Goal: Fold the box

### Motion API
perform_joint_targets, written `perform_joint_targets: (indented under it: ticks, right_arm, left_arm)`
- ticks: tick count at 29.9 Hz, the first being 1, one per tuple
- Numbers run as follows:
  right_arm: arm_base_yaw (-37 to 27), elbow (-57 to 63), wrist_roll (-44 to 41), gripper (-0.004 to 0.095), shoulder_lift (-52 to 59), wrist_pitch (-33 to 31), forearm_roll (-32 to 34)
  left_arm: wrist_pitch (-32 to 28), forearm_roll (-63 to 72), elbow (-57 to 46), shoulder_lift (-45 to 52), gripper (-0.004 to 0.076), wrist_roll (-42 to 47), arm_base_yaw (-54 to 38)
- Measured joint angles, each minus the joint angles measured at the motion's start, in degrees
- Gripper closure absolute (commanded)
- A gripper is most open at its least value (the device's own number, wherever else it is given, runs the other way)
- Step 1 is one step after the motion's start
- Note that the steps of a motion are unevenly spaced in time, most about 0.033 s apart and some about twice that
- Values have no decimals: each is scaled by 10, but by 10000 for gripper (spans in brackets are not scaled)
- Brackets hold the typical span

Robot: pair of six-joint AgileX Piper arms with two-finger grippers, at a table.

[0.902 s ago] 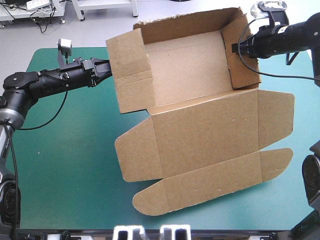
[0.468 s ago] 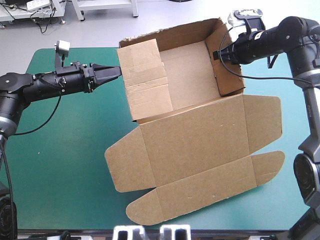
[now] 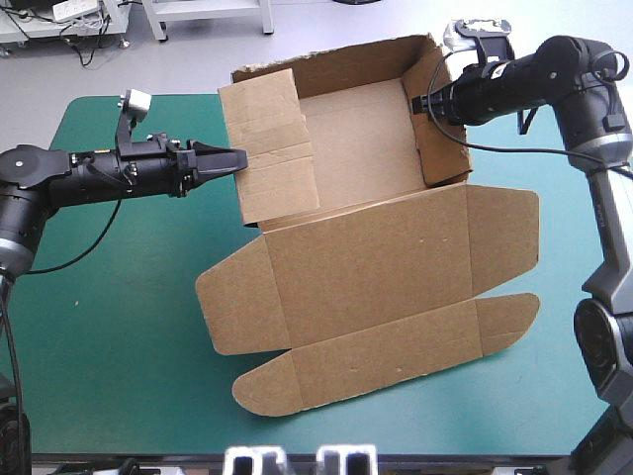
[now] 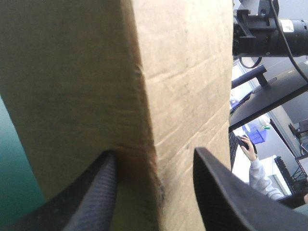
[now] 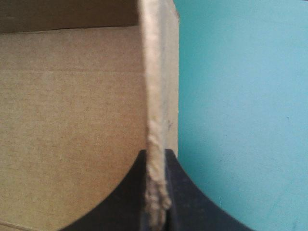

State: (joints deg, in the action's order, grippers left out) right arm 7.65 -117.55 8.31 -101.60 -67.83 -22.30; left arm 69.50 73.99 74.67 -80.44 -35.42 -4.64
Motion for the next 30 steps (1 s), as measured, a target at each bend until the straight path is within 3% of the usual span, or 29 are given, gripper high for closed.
perform_joint_targets:
  ticks: [7,11,17,24,30]
  right_arm:
    - [19,0,-20,931,-5,5,25]
    - [36,0,-37,931,-11,1,60]
    - [65,0,-68,931,-31,9,100]
    - [113,0,-95,931,-50,16,113]
    - [145,0,-114,932,-59,24,132]
  left_arm:
    - [-48,-74,2,1,366,42,36]
    - [-117,-150,19,1,367,81,89]
    - [-204,-373,55,1,367,216,187]
    - [-158,-635,58,-14,367,435,254]
    - [-134,-677,58,-36,367,485,255]
